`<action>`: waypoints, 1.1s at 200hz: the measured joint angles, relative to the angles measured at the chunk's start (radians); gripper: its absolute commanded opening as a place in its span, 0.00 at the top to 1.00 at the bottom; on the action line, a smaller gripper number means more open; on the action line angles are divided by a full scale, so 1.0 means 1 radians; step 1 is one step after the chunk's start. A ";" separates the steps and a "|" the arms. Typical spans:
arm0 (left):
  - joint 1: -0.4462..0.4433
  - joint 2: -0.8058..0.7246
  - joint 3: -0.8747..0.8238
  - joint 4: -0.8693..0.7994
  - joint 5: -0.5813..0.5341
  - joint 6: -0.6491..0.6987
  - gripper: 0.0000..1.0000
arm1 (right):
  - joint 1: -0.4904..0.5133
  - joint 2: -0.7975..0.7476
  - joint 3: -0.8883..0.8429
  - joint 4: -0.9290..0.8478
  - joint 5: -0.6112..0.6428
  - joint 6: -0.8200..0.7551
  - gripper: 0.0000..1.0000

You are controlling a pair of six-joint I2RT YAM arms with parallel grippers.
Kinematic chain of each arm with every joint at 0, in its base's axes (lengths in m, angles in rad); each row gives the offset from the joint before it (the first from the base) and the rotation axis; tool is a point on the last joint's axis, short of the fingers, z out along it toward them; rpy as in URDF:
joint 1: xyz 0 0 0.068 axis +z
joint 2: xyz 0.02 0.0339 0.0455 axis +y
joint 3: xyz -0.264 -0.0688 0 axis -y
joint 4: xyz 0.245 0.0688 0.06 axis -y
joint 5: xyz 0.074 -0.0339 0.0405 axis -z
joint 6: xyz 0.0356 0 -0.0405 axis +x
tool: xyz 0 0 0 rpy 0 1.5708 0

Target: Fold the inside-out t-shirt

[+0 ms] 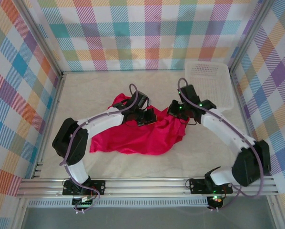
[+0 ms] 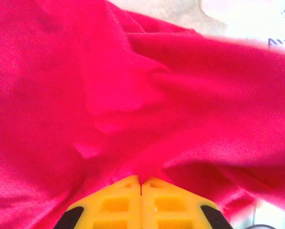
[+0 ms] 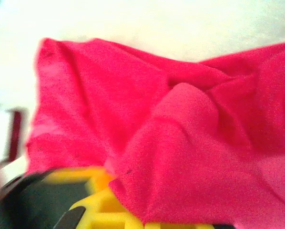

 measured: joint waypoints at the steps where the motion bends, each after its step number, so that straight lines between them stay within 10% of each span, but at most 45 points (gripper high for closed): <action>1: 0.001 0.001 0.000 0.000 0.000 0.000 1.00 | 0.000 -0.003 0.001 -0.001 -0.002 0.000 1.00; 83: 0.049 0.039 0.043 0.084 0.087 -0.003 1.00 | -0.122 -0.259 -0.094 0.069 -0.303 0.025 1.00; 98: 0.049 0.039 0.042 0.102 0.095 -0.006 1.00 | -0.166 -0.280 -0.145 0.111 -0.320 0.039 0.87; 131: 0.047 0.039 0.000 0.109 0.077 -0.029 1.00 | -0.237 -0.195 -0.246 0.175 -0.238 0.058 0.57; 220: -0.008 0.064 -0.019 0.120 0.051 -0.058 1.00 | -0.126 -0.137 -0.252 -0.008 0.020 0.051 0.54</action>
